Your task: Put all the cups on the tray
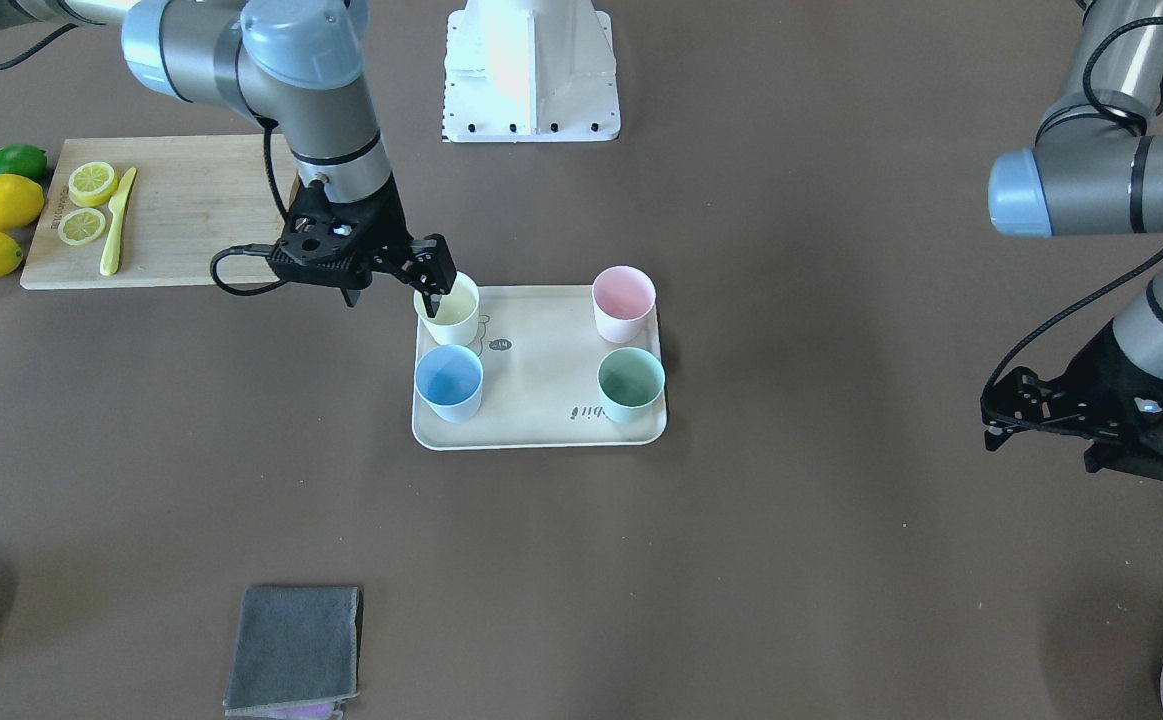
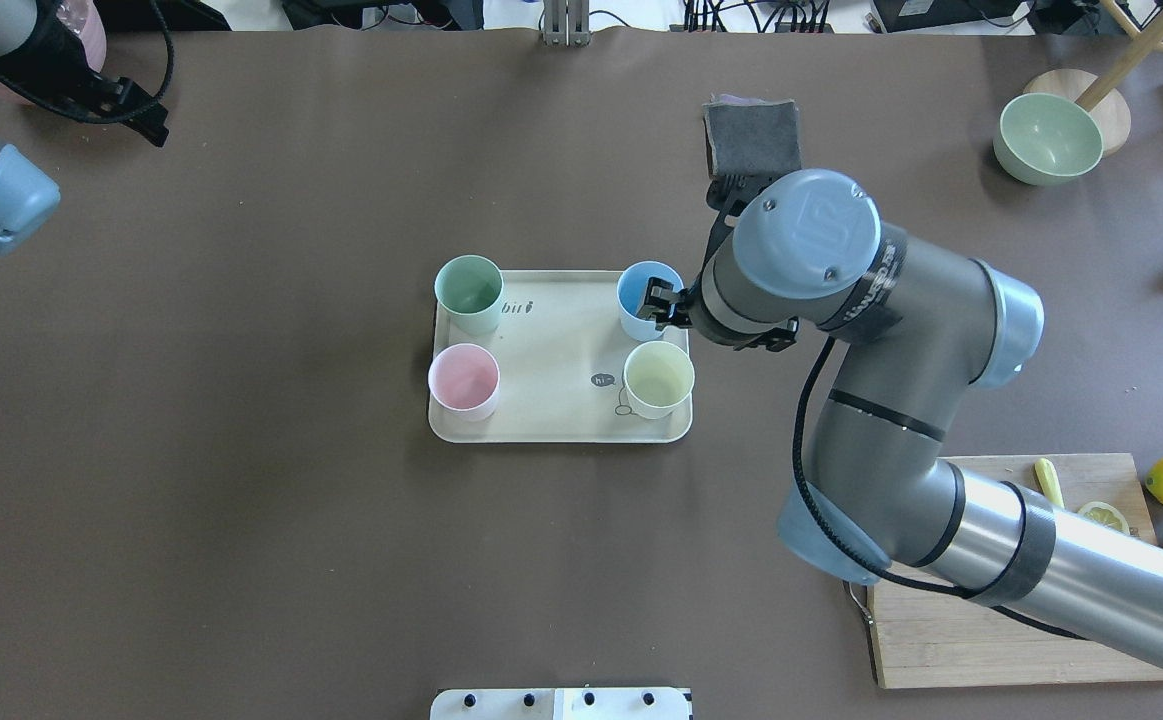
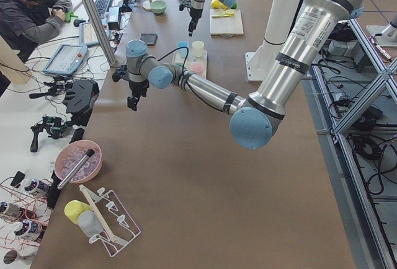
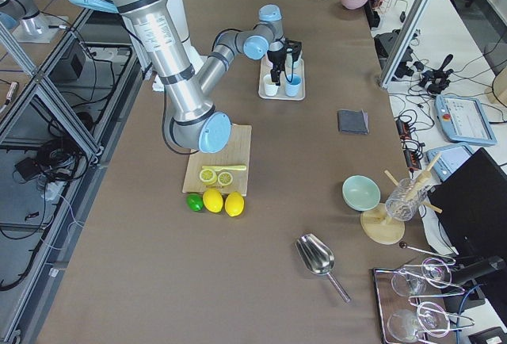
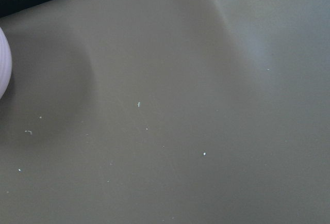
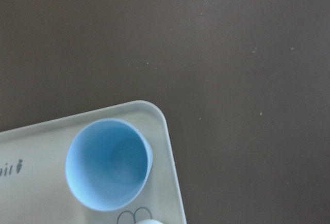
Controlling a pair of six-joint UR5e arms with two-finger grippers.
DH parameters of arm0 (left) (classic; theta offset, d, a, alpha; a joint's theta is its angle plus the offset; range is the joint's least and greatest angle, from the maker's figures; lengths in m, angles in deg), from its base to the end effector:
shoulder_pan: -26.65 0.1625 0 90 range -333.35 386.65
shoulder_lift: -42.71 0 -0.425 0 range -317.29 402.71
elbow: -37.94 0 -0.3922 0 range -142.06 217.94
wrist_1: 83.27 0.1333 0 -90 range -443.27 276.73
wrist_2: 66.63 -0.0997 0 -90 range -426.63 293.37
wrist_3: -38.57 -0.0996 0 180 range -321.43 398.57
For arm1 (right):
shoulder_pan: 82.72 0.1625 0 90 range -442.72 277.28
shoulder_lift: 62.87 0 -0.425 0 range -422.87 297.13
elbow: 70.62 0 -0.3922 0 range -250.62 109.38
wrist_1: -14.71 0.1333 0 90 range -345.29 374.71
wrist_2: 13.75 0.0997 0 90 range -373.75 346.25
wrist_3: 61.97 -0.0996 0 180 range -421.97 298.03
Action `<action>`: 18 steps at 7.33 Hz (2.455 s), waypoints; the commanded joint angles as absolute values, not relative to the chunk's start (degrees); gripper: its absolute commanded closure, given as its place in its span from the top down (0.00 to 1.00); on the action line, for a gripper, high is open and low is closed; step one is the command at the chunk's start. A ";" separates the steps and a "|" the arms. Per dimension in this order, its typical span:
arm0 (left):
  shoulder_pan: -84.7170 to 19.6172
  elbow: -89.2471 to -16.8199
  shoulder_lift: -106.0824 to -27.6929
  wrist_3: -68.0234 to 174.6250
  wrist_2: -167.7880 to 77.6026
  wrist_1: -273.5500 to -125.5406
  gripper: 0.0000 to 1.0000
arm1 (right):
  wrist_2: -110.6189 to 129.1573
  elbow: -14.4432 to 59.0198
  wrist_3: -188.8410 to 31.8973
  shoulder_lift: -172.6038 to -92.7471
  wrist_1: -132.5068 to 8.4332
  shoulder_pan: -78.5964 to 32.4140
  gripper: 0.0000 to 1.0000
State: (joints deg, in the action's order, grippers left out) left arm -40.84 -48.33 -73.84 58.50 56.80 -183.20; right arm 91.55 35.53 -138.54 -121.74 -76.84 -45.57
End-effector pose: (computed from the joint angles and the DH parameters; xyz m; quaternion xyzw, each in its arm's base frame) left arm 0.1880 -0.6585 0.4065 0.1518 0.3550 0.1018 0.9168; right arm -0.4329 -0.4622 0.2338 0.0536 -0.4006 0.1371 0.9044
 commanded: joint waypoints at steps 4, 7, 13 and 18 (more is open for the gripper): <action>-60.76 -48.37 -68.56 30.05 63.95 -167.21 0.98 | 104.45 34.94 -92.57 -135.00 -80.73 -17.04 1.00; -66.69 -48.46 -58.70 22.76 64.07 -166.64 0.98 | 109.11 34.85 -67.41 -138.43 -91.27 -2.53 1.00; -65.90 -52.92 -47.71 27.68 64.33 -171.83 0.98 | 117.03 25.98 -54.85 -150.93 -90.67 7.19 1.00; -63.88 -59.36 -49.23 27.85 64.51 -160.52 0.98 | 116.85 23.61 -54.59 -153.82 -89.89 8.77 1.00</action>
